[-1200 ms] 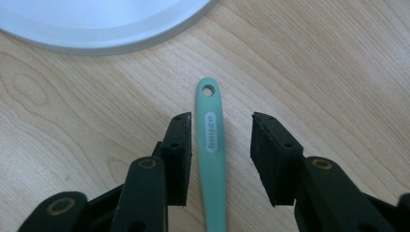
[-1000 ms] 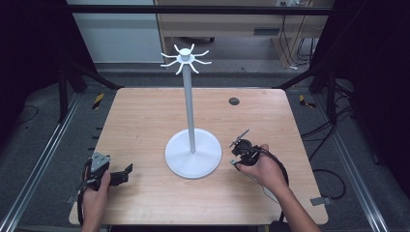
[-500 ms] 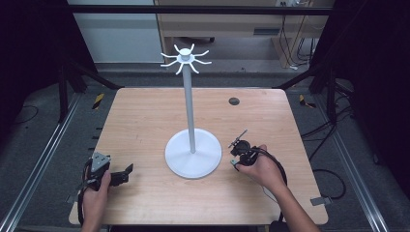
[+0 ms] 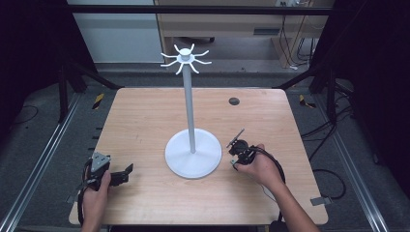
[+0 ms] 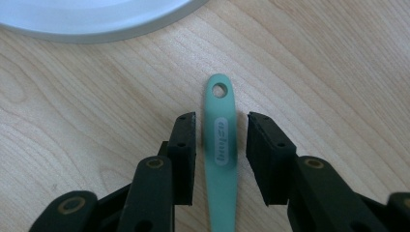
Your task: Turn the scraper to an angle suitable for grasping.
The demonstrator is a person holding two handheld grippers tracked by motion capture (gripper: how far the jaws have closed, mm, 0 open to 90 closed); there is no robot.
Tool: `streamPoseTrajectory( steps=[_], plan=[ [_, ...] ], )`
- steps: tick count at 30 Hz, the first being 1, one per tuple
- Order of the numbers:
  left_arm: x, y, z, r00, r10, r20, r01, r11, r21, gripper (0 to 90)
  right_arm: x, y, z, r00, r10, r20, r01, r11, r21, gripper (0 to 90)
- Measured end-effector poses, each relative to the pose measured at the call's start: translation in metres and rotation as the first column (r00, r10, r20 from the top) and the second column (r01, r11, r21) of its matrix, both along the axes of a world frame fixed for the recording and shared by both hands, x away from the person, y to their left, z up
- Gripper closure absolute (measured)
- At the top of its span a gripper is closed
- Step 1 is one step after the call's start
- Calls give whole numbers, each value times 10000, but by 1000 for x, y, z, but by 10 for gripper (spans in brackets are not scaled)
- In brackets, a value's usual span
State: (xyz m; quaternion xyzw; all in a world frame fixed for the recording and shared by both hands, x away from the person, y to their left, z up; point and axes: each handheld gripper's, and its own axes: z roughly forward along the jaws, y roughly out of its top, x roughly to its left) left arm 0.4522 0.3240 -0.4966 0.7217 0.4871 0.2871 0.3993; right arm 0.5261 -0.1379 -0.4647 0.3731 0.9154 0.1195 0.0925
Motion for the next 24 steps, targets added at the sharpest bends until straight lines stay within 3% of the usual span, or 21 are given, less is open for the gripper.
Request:
streamPoseTrajectory(
  steps=[24],
  plan=[
    [0, -1, 0, 10000, -36, -1, 36, 10000, 19, 27, 4, 4, -3, 9996, 80, -281, -85, 9998, -183, 738]
  ],
)
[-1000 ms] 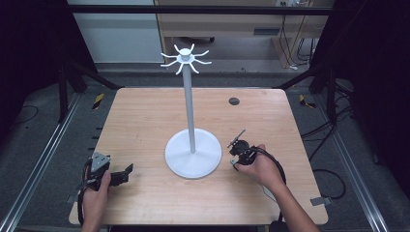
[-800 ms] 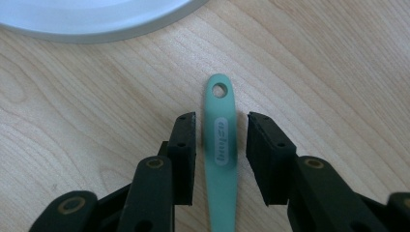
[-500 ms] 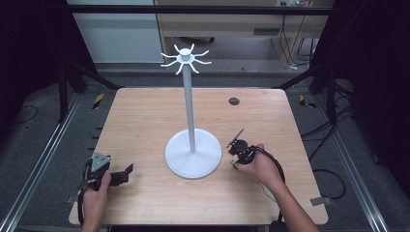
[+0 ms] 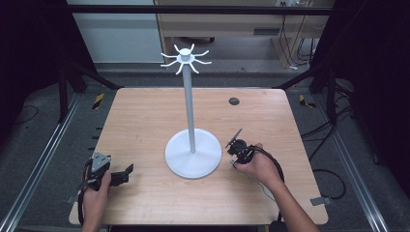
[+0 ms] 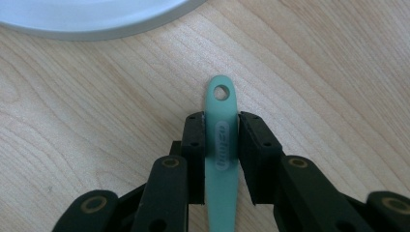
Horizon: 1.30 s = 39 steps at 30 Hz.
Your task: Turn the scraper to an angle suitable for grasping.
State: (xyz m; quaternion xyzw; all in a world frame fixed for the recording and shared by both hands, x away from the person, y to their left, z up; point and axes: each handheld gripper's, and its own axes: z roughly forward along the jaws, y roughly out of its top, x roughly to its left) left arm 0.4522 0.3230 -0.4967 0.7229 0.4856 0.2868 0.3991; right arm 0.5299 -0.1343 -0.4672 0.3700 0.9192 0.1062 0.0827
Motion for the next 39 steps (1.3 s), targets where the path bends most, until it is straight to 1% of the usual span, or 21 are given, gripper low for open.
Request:
streamPoseTrajectory(
  steps=[3, 7, 9, 10, 11, 13, 15, 17, 18, 23, 24, 25, 27, 30, 31, 32, 36, 39],
  plan=[
    [0, 0, 0, 10000, 1, 0, -1, 10000, -1, 27, 0, 0, 0, 10000, -2, -44, 2, 10000, -54, 741],
    [0, 0, 0, 10000, 2, -4, -2, 10000, -9, 27, -1, 0, 0, 10000, 17, 66, -17, 10000, -21, 744],
    [0, 0, 0, 10000, 5, 0, -5, 10000, -15, 27, -1, -3, 3, 9998, 3, 216, -5, 9999, 101, 745],
    [0, 0, 0, 10000, 1, -6, -1, 10000, -18, 27, -2, -4, 5, 9997, -101, 224, 97, 9998, 183, 745],
    [0, 0, 0, 10000, -3, -17, 3, 10000, -21, 27, -2, -5, 6, 9995, -53, 299, 45, 9997, 251, 745],
    [0, -1, 0, 10000, -8, -12, 8, 10000, -17, 27, -4, -10, 13, 9988, -225, 444, 202, 9985, 511, 746],
    [0, -1, 0, 10000, -15, -11, 15, 10000, -19, 27, -5, -14, 18, 9981, -255, 566, 218, 9976, 652, 747],
    [0, -1, -1, 10000, -2, -29, 2, 10000, -9, 27, -6, -18, 24, 9967, -501, 637, 448, 9956, 817, 747],
    [0, 0, 0, 10000, 6, -24, -6, 10000, -16, 27, -6, -20, 27, 9962, -537, 680, 476, 9949, 888, 747],
    [0, 0, -1, 10000, 7, -28, -7, 10000, -42, 27, -8, -29, 40, 9923, -720, 1007, 611, 9923, 1077, 747],
    [0, 0, -1, 10000, -12, -56, 11, 10000, -44, 27, -8, -30, 42, 9912, -870, 997, 754, 9905, 1149, 747],
    [0, -1, -1, 10000, -17, -59, 17, 10000, -44, 27, -8, -32, 45, 9909, -807, 1077, 682, 9910, 1151, 748],
    [0, -1, -1, 10000, -21, -34, 21, 10000, -44, 27, -8, -33, 50, 9887, -998, 1115, 856, 9884, 1253, 748],
    [1, -1, -1, 10000, -8, -41, 8, 10000, -58, 27, -8, -37, 56, 9866, -965, 1314, 794, 9884, 1292, 749],
    [1, 0, -1, 10000, 9, -47, -9, 10000, -52, 27, -8, -36, 58, 9859, -1059, 1294, 886, 9872, 1330, 749],
    [1, 0, -1, 10000, 26, -43, -27, 10000, -57, 27, -8, -37, 60, 9857, -937, 1402, 750, 9883, 1329, 749],
    [0, 1, 0, 10000, 44, -3, -44, 10000, -63, 27, -8, -37, 65, 9842, -950, 1495, 738, 9872, 1415, 749],
    [1, 3, 0, 10000, 67, -48, -67, 9999, -122, 27, -9, -38, 73, 9817, -936, 1658, 689, 9865, 1489, 749]
  ],
)
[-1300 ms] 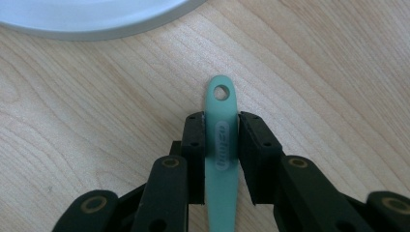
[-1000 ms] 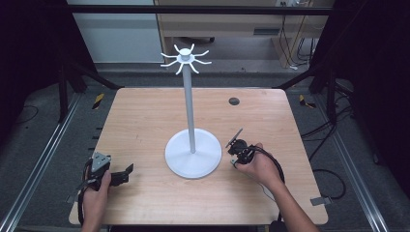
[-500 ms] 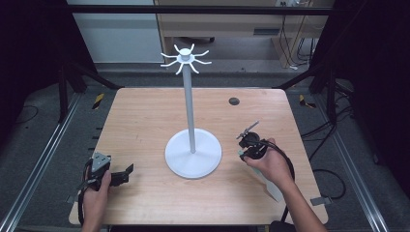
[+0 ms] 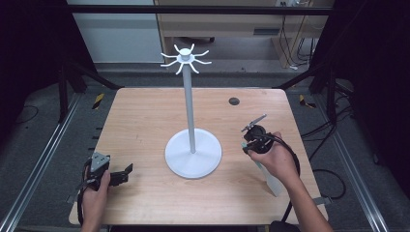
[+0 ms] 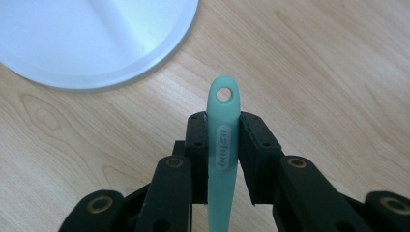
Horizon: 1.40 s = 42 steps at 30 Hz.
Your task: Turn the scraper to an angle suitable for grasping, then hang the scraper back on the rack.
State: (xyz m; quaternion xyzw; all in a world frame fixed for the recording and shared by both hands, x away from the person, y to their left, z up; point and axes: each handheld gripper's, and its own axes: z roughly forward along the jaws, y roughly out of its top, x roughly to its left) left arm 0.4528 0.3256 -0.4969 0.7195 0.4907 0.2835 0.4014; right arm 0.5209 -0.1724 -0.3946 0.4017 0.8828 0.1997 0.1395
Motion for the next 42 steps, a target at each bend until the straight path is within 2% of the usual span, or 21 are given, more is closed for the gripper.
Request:
streamPoseTrajectory(
  steps=[7, 11, 15, 20, 24, 31, 33, 37, 42],
  plan=[
    [1, 5, -1, 9998, 180, -23, -181, 9995, -247, 28, -3, -4, 22, 9972, -71, 747, 50, 9996, 289, 749],
    [1, 4, -1, 9999, 135, -3, -135, 9994, -308, 28, -4, -9, 29, 9900, -206, 1395, 111, 9976, 689, 749],
    [0, 2, -1, 10000, 69, 6, -68, 9992, -403, 28, -2, -10, 32, 9836, -385, 1763, 227, 9956, 909, 749],
    [-4, 0, 0, 10000, -36, 74, 38, 9995, -305, 28, 2, -6, 33, 9799, -540, 1920, 315, 9925, 1184, 749],
    [-7, 1, 2, 9999, -49, 149, 55, 9992, -390, 28, 2, 1, 38, 9764, -391, 2122, 163, 9940, 1083, 749],
    [-10, 2, 4, 9997, -72, 233, 80, 9994, -330, 28, 2, 9, 51, 9631, -356, 2666, 9, 9916, 1291, 749],
    [-9, 0, 4, 9996, -101, 248, 109, 9994, -333, 28, 2, 10, 53, 9598, -411, 2776, 7, 9896, 1441, 749],
    [-9, -3, 4, 9996, -142, 236, 144, 9999, -56, 26, -1, 9, 59, 9543, -460, 2952, -75, 9840, 1778, 749],
    [-10, 0, 5, 9997, -73, 253, 77, 9998, -173, 25, -7, 6, 73, 9422, -646, 3287, -147, 9723, 2332, 749]
  ],
)
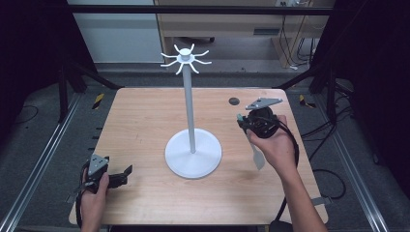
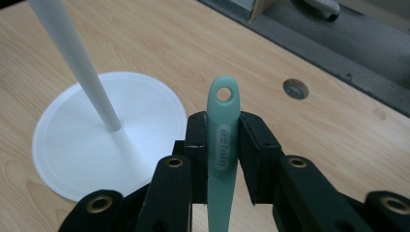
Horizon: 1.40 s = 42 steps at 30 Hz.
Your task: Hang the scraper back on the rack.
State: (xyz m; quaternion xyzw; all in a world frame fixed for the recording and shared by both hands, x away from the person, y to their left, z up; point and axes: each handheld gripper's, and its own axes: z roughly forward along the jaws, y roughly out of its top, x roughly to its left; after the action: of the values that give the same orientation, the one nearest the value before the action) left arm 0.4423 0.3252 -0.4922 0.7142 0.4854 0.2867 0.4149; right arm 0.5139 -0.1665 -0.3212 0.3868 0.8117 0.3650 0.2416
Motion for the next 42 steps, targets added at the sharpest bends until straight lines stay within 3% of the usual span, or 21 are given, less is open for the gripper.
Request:
streamPoseTrajectory(
  steps=[6, 21, 26, 42],
  plan=[
    [0, -1, 0, 10000, -7, 12, 7, 10000, -3, 25, -5, -2, 16, 9989, 31, 476, -54, 9988, 494, 749],
    [-1, -3, 1, 10000, -63, 38, 63, 9999, 151, 21, -10, 14, 42, 9908, 302, 1316, -420, 9952, 880, 748],
    [0, -3, 0, 10000, -78, 28, 77, 9999, 132, 21, -10, 15, 48, 9901, 350, 1360, -510, 9920, 1159, 748],
    [1, -1, 0, 10000, -83, -15, 83, 9999, 67, 22, -7, 22, 64, 9843, 429, 1711, -665, 9886, 1349, 748]
  ],
)
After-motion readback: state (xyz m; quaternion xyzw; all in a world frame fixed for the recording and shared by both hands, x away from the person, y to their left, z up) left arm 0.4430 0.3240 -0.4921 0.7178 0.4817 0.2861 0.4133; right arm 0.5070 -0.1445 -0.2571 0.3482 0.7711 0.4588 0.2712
